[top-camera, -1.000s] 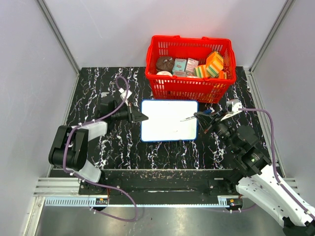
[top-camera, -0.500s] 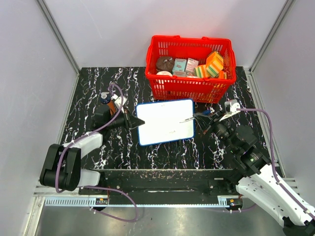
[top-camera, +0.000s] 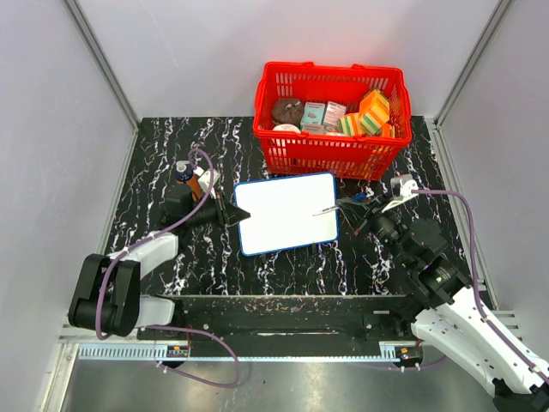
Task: Write a sentence on the whiteboard
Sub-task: Hold the whiteboard on the whiteboard stand.
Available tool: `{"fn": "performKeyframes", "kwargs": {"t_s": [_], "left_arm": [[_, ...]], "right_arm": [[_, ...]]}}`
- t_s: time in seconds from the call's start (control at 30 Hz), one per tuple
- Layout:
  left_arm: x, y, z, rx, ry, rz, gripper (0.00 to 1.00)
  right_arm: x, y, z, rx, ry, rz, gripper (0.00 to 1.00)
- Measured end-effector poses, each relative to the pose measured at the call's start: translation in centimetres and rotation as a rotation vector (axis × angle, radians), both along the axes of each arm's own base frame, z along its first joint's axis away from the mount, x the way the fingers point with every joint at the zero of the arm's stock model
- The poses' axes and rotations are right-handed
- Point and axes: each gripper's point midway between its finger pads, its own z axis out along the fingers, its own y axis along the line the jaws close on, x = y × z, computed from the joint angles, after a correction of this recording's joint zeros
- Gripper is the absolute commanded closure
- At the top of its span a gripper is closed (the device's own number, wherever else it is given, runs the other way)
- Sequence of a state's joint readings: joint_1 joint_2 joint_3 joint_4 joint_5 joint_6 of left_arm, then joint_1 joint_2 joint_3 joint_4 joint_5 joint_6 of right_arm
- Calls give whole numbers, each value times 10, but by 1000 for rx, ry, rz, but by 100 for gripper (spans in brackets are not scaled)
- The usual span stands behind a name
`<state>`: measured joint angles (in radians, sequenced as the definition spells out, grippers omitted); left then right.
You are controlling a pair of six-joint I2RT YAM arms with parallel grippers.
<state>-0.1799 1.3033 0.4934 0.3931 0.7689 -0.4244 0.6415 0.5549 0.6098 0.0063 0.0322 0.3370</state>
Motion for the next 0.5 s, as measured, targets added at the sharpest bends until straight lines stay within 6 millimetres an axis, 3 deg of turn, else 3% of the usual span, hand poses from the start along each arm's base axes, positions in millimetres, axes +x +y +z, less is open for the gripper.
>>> {"fn": "performKeyframes", "kwargs": {"t_s": [0.27, 0.5], "left_arm": [[4, -2, -4, 6, 7, -6, 100], [16, -26, -4, 38, 0, -48, 100]], "right_arm": [[-3, -2, 3, 9, -12, 0, 100], [-3, -2, 1, 6, -8, 0, 100]]}}
